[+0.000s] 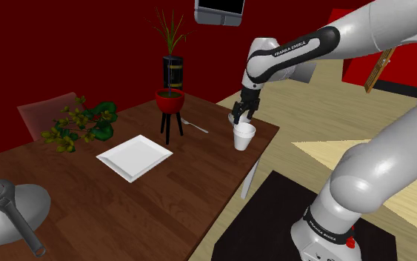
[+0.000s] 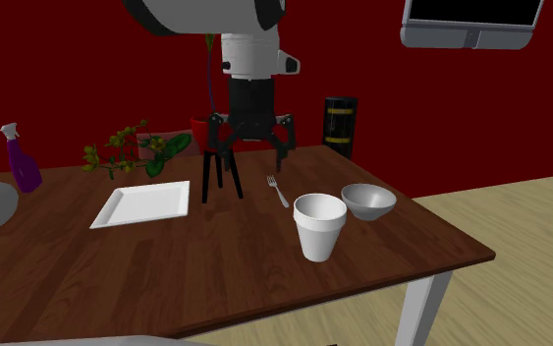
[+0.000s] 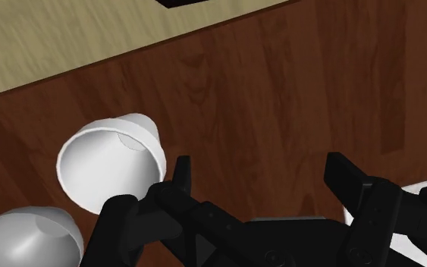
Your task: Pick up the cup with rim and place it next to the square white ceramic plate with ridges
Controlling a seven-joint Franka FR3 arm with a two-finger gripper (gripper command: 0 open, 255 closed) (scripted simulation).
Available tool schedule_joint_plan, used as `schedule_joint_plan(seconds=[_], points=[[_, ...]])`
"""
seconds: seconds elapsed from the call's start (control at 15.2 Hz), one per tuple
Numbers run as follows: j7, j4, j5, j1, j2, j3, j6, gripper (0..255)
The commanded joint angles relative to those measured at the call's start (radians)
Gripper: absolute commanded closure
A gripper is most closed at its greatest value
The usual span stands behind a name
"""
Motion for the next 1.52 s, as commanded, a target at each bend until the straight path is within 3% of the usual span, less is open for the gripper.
schedule_joint_plan(seconds=[0.0, 0.59, 1.06, 1.45], points=[[-0.030, 0.023, -0.002, -0.007, 0.074, -0.020, 0.051, 0], [-0.175, 0.171, 0.044, -0.048, 0.399, -0.086, 0.224, 0], [-0.198, 0.153, 0.075, -0.055, 0.473, -0.079, 0.313, 0], [-0.200, 0.152, 0.078, -0.056, 0.479, -0.078, 0.320, 0]])
